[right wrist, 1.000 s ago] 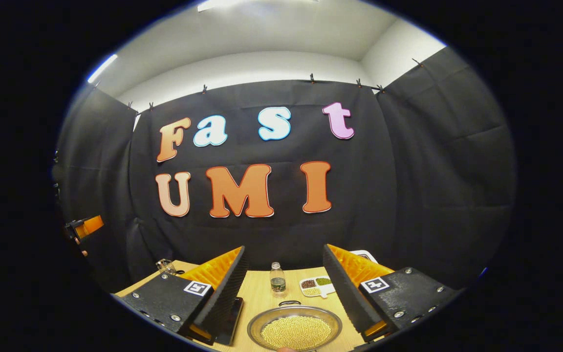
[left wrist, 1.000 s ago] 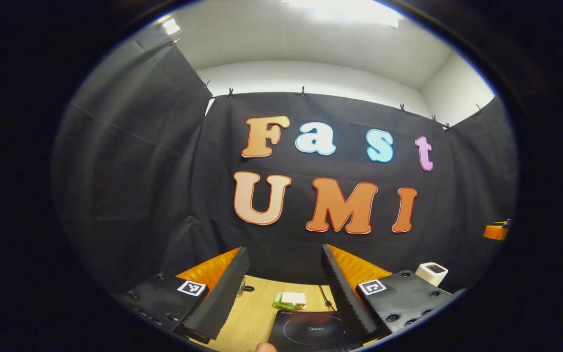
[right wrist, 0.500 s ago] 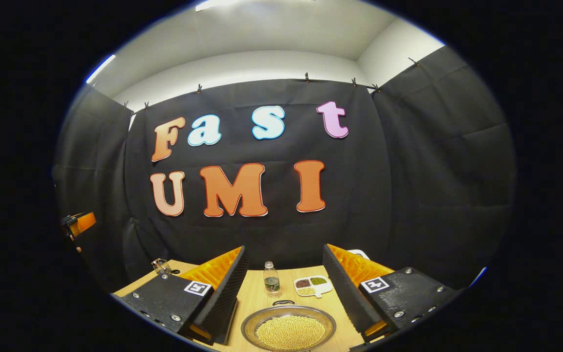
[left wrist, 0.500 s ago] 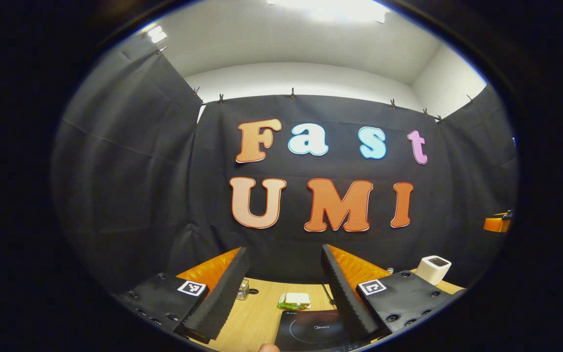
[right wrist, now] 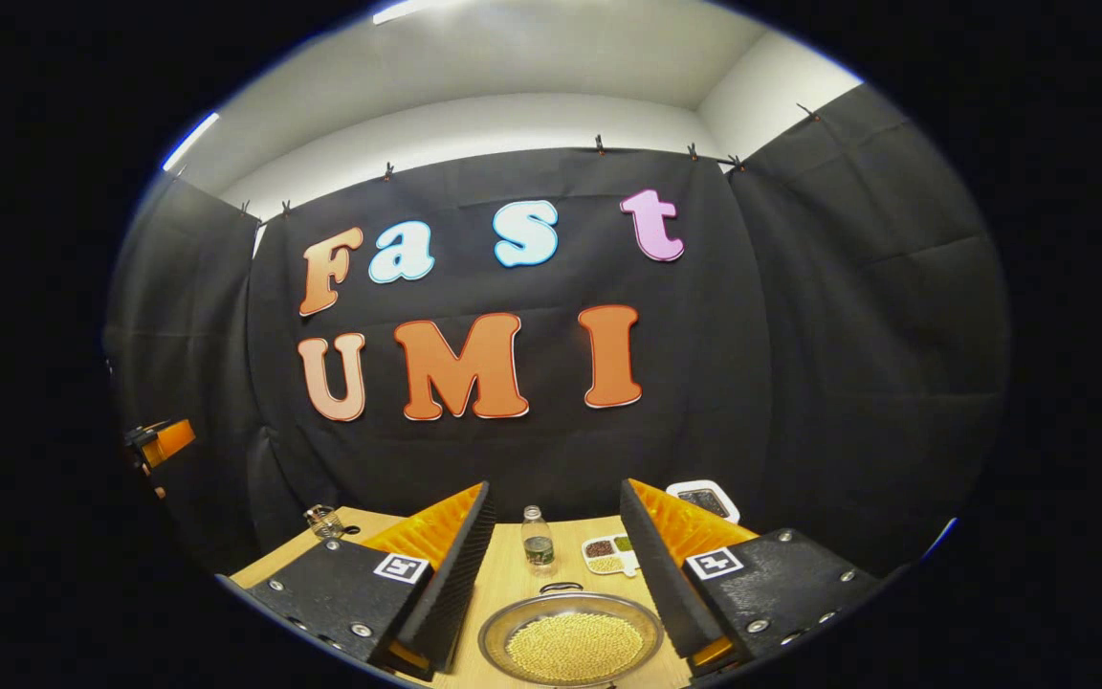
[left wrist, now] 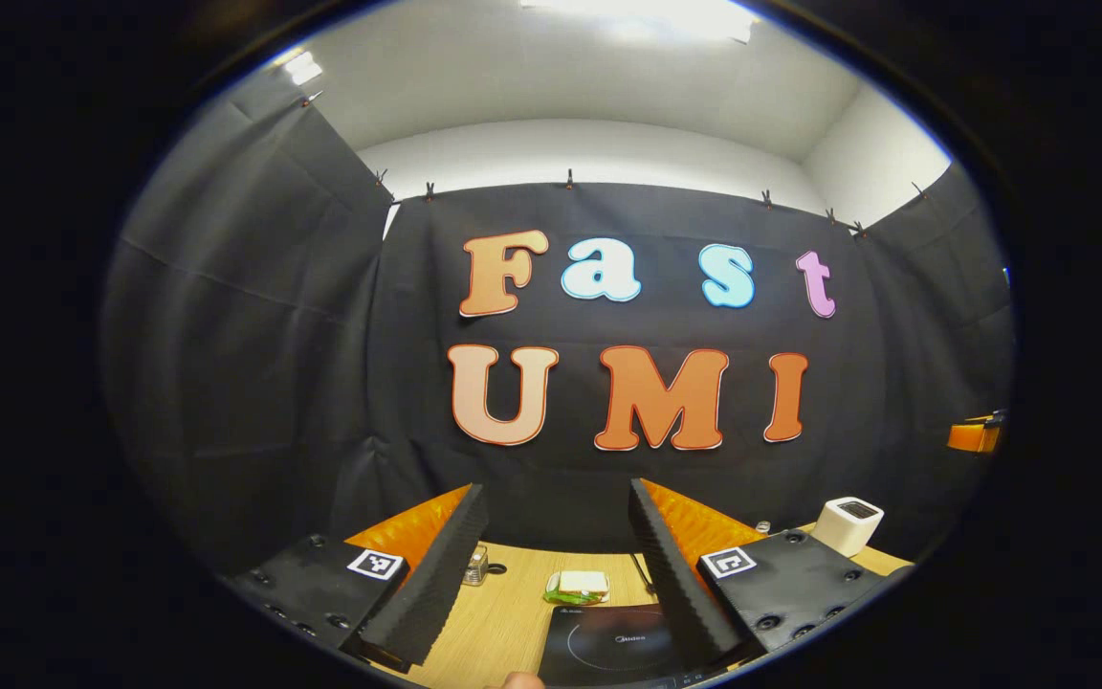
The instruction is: First push the handle of the pot to place it horizontally, then grasp the pot with both hands and set it on the induction cooktop.
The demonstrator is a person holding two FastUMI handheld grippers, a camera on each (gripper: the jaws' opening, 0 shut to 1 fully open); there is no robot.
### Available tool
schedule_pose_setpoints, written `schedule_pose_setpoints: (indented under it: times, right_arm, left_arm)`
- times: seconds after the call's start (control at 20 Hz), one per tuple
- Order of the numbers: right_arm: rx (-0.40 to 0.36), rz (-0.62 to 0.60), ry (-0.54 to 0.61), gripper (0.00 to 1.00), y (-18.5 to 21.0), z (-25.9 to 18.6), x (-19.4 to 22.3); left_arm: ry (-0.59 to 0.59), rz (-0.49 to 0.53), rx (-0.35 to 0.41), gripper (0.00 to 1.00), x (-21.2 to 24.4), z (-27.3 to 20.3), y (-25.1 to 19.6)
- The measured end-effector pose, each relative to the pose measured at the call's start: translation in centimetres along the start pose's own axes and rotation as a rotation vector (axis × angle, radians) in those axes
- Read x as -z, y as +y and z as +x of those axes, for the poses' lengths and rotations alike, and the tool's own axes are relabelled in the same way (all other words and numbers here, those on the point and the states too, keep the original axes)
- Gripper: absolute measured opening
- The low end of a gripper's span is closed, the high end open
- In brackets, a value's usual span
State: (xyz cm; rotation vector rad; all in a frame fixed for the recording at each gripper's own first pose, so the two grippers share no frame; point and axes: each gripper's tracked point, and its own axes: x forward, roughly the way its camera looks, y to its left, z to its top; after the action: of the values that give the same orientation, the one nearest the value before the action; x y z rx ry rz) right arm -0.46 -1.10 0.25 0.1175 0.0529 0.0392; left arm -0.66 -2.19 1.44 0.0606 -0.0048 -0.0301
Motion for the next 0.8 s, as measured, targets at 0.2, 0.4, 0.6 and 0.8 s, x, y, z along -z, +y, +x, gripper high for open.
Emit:
schedule_pose_setpoints:
  times: [0.2,0.4,0.6,0.8]
  right_arm:
    - [-0.014,0.025,0.01,0.6,-0.4,-0.4,0.3]
    - [0.033,-0.006,0.022,0.25,-1.7,-0.8,1.3]
    - [0.055,-0.01,0.065,0.0,-2.1,-1.1,3.8]
    - [0.069,-0.047,0.101,0.0,-2.1,-1.7,6.8]
  left_arm:
    - [-0.007,0.002,-0.001,0.98,-0.2,0.1,0.0]
    - [0.004,-0.009,0.008,0.98,0.2,0.3,-0.2]
    - [0.017,-0.02,0.005,0.98,0.7,0.4,0.0]
    - [0.011,-0.006,-0.001,0.98,0.8,0.4,0.1]
